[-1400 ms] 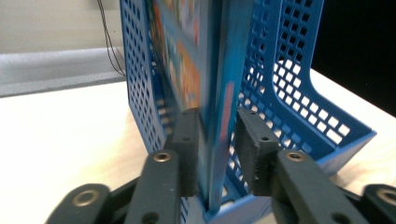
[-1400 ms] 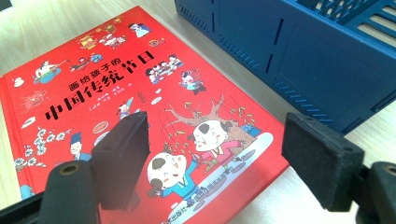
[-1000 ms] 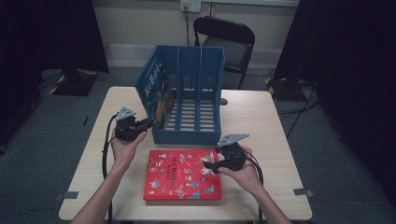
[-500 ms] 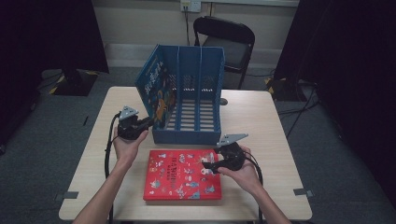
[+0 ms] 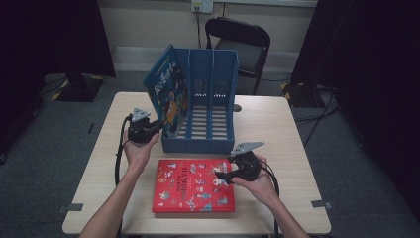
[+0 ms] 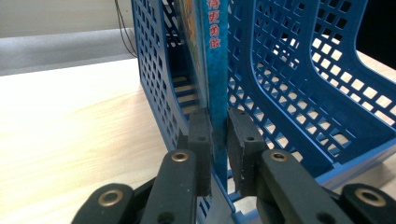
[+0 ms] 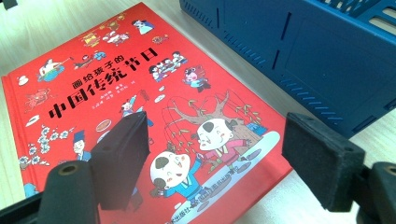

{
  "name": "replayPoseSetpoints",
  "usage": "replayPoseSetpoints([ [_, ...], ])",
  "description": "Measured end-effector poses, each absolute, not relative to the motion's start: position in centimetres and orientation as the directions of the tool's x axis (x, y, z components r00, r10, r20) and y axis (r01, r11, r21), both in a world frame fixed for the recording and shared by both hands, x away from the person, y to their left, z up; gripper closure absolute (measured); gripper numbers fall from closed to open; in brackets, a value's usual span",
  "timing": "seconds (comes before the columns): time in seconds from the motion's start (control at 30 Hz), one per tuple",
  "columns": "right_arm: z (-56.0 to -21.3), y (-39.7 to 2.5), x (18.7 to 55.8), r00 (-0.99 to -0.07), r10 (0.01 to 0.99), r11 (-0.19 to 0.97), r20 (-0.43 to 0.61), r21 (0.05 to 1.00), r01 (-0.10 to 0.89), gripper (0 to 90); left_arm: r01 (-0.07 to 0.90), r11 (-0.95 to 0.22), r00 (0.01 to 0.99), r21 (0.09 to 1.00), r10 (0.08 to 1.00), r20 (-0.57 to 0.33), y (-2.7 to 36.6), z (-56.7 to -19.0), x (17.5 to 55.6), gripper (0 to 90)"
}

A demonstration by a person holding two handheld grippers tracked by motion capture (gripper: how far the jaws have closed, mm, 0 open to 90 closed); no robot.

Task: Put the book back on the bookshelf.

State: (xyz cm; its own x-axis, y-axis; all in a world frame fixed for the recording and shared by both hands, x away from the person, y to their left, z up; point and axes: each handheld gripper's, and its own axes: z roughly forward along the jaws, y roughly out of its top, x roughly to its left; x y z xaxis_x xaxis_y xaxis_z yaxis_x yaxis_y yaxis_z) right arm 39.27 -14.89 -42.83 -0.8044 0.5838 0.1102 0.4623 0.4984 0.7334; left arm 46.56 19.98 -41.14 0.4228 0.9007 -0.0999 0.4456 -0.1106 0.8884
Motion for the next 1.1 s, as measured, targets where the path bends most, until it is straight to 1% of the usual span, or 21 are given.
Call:
replayPoseSetpoints([
  [0.23, -42.9, -14.9, 39.3, -0.804, 0.584, 0.499, 0.111, 0.732, 0.463, 22.5, 0.439, -0.124, 0.426, 0.890, 0.901, -0.085, 19.7, -41.2, 46.5, 80.1],
  [0.43, -42.8, -15.0, 39.3, -0.802, 0.587, 0.496, 0.112, 0.733, 0.465, 22.5, 0.442, -0.122, 0.441, 0.889, 0.892, -0.097, 20.1, -41.3, 46.5, 79.8],
  [0.47, -42.8, -15.0, 39.3, -0.801, 0.587, 0.495, 0.113, 0.733, 0.466, 22.5, 0.447, -0.120, 0.449, 0.886, 0.887, -0.106, 20.1, -41.3, 46.5, 78.6],
  [0.53, -42.8, -15.0, 39.3, -0.801, 0.587, 0.495, 0.112, 0.733, 0.466, 22.5, 0.457, -0.114, 0.453, 0.882, 0.883, -0.120, 20.2, -41.3, 46.4, 73.6],
  [0.6, -42.8, -15.0, 39.3, -0.801, 0.588, 0.495, 0.111, 0.734, 0.465, 22.6, 0.458, -0.113, 0.456, 0.881, 0.881, -0.124, 20.4, -41.4, 46.2, 70.9],
  [0.67, -42.8, -15.0, 39.3, -0.801, 0.589, 0.495, 0.110, 0.734, 0.465, 22.6, 0.471, -0.095, 0.473, 0.877, 0.866, -0.160, 20.7, -41.7, 45.9, 70.0],
  [0.7, -42.9, -15.0, 39.3, -0.800, 0.590, 0.496, 0.108, 0.734, 0.464, 22.7, 0.473, -0.092, 0.481, 0.876, 0.861, -0.169, 20.8, -41.8, 45.8, 71.9],
  [0.73, -42.9, -15.0, 39.3, -0.800, 0.590, 0.496, 0.107, 0.734, 0.463, 23.0, 0.475, -0.095, 0.498, 0.875, 0.849, -0.179, 21.0, -42.0, 45.7, 77.9],
  [0.83, -43.2, -15.0, 39.3, -0.797, 0.594, 0.501, 0.104, 0.728, 0.468, 23.2, 0.495, -0.097, 0.507, 0.863, 0.840, -0.196, 21.5, -42.1, 45.5, 72.8],
  [0.93, -43.4, -15.0, 39.4, -0.795, 0.597, 0.501, 0.106, 0.725, 0.472, 23.4, 0.497, -0.090, 0.513, 0.863, 0.833, -0.208, 21.9, -41.8, 45.2, 70.5],
  [0.97, -43.5, -15.0, 39.4, -0.796, 0.597, 0.502, 0.104, 0.725, 0.472, 23.5, 0.497, -0.094, 0.515, 0.863, 0.832, -0.206, 22.0, -41.6, 45.0, 69.6],
  [1.03, -43.4, -15.0, 39.4, -0.796, 0.597, 0.502, 0.100, 0.727, 0.469, 23.7, 0.503, -0.101, 0.516, 0.858, 0.831, -0.205, 22.2, -41.3, 44.6, 64.1],
  [1.1, -43.5, -15.0, 39.4, -0.789, 0.607, 0.500, 0.093, 0.727, 0.471, 23.5, 0.497, -0.117, 0.527, 0.860, 0.828, -0.192, 22.3, -41.1, 44.0, 61.5],
])
